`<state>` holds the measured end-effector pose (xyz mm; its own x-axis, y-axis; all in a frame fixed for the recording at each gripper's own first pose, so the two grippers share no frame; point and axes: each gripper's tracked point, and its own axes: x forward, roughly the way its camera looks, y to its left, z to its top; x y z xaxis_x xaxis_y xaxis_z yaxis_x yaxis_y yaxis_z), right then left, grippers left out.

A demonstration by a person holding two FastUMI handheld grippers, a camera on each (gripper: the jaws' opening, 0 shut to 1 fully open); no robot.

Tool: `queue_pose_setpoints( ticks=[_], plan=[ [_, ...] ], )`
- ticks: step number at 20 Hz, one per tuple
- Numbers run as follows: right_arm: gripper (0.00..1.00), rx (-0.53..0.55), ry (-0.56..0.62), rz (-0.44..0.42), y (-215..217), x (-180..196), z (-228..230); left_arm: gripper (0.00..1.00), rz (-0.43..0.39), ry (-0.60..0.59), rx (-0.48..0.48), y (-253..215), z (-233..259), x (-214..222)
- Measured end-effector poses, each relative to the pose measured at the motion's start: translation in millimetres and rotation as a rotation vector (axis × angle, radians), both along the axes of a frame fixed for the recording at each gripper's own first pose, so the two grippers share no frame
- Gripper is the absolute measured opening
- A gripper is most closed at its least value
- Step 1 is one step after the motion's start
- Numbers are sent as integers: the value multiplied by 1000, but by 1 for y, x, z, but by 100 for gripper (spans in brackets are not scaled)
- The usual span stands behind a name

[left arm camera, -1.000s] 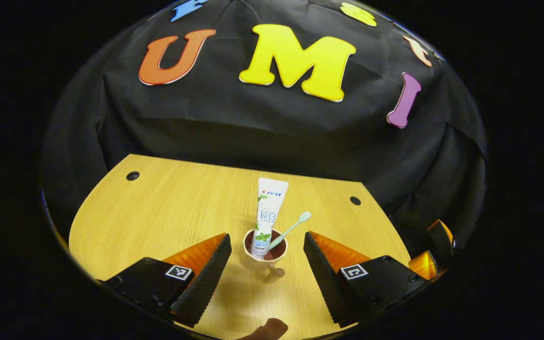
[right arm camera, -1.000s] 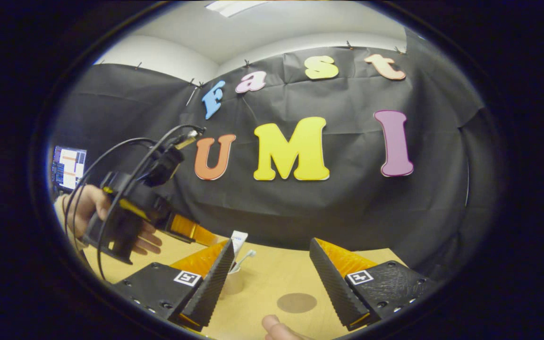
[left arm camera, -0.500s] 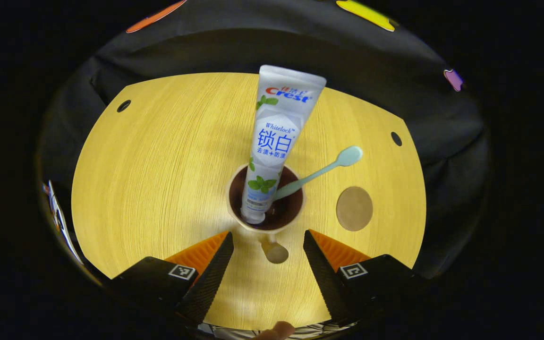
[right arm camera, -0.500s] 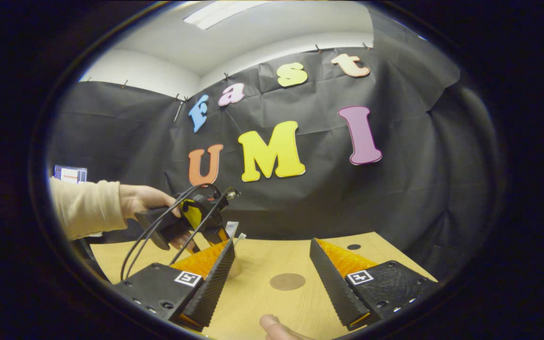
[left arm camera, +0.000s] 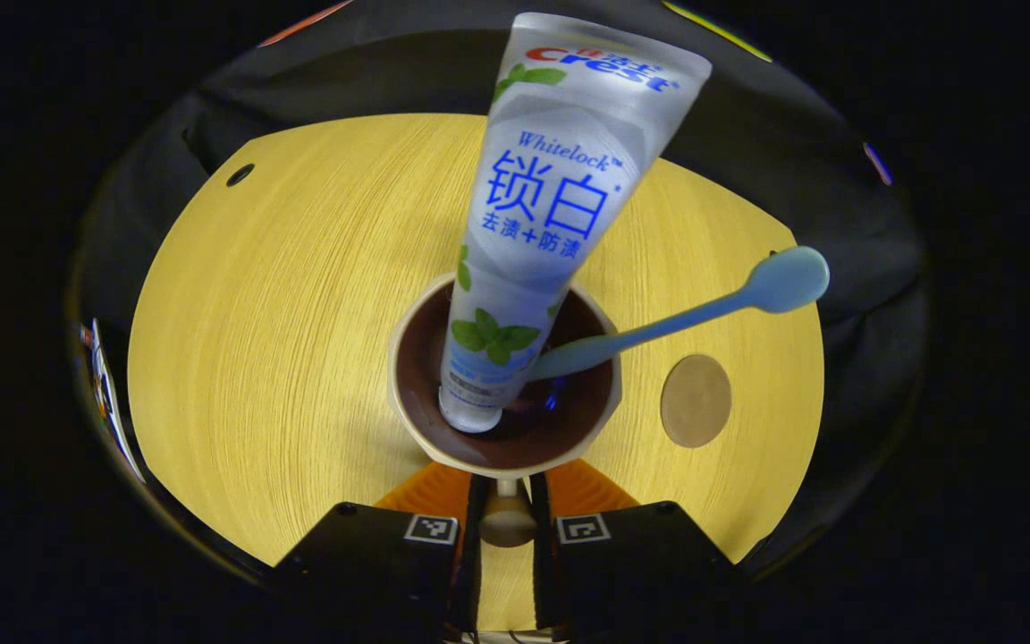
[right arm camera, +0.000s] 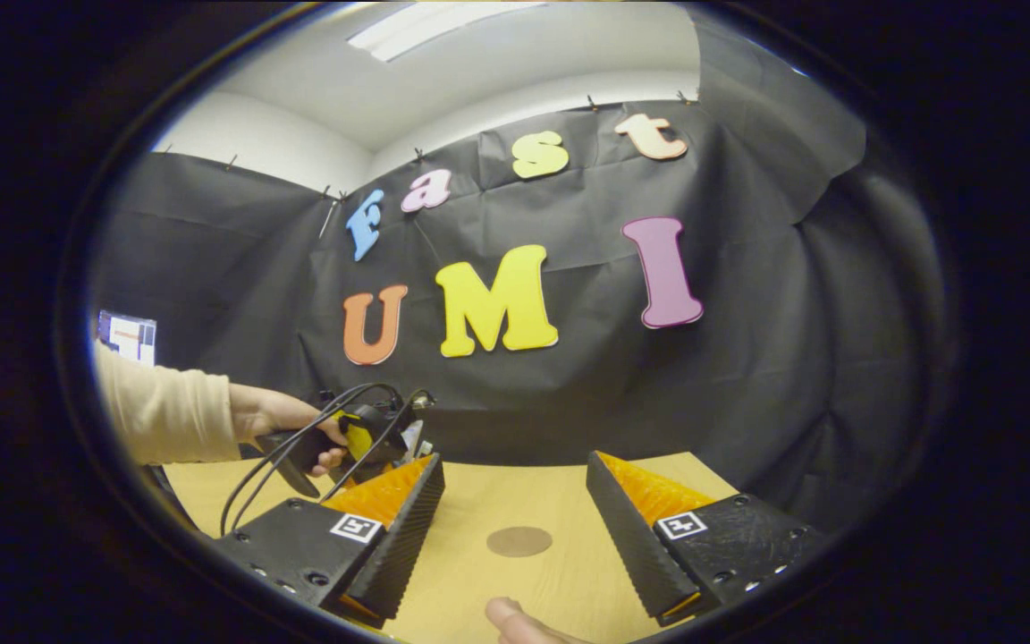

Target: Put the toothbrush and toothpaste on the desktop into the cup, then pick up the cup and place it on the coaster on the desktop.

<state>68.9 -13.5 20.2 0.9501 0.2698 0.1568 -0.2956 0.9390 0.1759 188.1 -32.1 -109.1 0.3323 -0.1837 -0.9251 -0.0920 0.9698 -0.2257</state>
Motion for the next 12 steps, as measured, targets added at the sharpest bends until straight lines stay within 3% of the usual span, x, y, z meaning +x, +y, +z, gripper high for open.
queue_pose_setpoints(
  ticks=[1,4,9,10,11,12],
  plan=[
    [98,10,2,-6,-6,1,1,26,-24,-27,8,-5,15,4],
    [92,24,-2,-54,-30,6,2,26,-143,-95,8,-41,61,16],
    [95,82,19,-86,-57,-4,-1,26,-303,-79,3,-108,90,33],
    [95,89,16,-90,-59,-4,1,26,-323,-72,19,-119,59,-44],
    [95,90,16,-101,-65,-4,0,26,-337,-71,24,-137,52,-3],
    [96,89,15,-110,-69,-2,-1,26,-353,-69,31,-116,70,23]
  ],
)
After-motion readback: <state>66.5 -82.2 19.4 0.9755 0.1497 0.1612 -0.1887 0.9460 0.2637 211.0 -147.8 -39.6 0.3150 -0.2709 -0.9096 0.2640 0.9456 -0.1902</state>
